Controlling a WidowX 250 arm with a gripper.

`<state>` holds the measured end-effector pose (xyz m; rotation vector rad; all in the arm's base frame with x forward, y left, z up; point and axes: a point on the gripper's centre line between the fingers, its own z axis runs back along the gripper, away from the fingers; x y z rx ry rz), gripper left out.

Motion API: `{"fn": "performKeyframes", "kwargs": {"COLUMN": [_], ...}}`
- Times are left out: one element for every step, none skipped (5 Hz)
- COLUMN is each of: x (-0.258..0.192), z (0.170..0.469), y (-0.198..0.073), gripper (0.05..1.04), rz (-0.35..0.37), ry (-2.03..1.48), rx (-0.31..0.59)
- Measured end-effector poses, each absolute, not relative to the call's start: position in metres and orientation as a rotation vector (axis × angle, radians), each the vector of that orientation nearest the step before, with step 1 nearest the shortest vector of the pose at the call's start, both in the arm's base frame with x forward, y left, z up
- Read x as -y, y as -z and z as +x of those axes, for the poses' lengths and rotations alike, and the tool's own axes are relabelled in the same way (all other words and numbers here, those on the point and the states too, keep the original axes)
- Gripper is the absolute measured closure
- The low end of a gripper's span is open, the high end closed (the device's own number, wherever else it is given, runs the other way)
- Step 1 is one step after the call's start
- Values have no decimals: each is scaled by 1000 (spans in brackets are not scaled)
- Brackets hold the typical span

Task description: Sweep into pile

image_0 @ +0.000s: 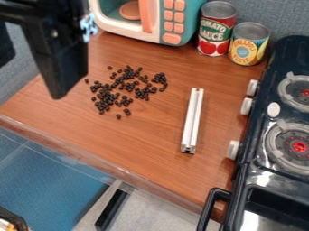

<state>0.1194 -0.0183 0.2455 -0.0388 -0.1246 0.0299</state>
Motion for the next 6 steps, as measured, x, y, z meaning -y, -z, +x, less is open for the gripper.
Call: {"fn": "performKeyframes", "kwargs": {"x": [19,31,35,32,16,1], "z": [124,172,221,258,285,304], "y": [-243,-207,-164,-111,-69,-68], "gripper": [83,83,83,83,83,83], "rz": [-41,-50,26,118,192,244], "ry": [-27,29,28,-11,-127,-307], "rx": [143,216,245,209,162,199]}}
